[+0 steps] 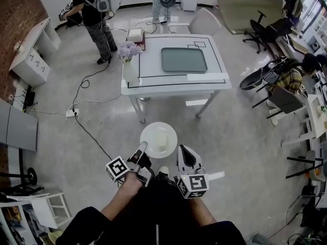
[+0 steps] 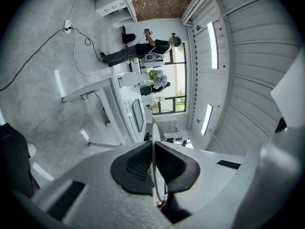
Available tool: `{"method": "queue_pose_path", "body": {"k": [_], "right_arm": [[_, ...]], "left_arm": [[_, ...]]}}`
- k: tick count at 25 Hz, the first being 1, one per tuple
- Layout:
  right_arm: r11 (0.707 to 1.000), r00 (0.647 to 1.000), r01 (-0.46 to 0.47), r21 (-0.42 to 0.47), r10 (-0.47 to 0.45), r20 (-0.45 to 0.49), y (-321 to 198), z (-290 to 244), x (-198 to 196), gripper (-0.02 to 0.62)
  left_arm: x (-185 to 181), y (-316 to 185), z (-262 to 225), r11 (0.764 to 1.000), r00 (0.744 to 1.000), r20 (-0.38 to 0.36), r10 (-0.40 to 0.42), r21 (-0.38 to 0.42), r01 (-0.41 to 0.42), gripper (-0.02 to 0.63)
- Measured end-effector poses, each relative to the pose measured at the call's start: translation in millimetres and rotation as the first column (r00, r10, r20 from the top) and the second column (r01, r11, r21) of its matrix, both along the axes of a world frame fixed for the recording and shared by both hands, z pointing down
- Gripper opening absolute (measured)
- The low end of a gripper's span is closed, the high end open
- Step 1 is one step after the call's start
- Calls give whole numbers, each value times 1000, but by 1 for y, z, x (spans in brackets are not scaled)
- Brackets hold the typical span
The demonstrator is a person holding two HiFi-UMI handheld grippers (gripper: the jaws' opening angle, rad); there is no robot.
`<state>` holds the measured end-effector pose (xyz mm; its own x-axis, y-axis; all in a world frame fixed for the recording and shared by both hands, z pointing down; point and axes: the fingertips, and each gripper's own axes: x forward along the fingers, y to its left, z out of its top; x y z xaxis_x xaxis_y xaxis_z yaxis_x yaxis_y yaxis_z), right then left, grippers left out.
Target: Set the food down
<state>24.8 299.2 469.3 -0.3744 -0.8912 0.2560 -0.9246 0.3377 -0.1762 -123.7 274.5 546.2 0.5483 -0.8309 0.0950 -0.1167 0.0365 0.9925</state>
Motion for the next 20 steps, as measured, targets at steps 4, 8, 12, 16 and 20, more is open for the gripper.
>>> {"method": "queue_pose_path", "body": {"k": [4,8,12,16,20], "right_arm": [[1000,1000,-8,-8,8,-5,-12,5,17,8],[1000,1000,-9,-12,9,-1,-21,4,26,8],[1000,1000,-8,-30,9,14,-30,8,34,9],[999,1000,2,-50,-1,13,-43,16,35,9],[999,1000,2,-54,-2,-9,-66,21,35,8]], "left_arm": [[16,-11,1,1000,1000,0,5,-10,-5,15],[25,-22,0,1000,1000,-8,4,-18,-4,15],[31,-30,5,1000,1000,5,3,-29,-2,15],[35,-43,10,999,1000,-6,6,-40,-6,15],[39,-69,15,999,1000,-9,14,-46,-15,15]]}}
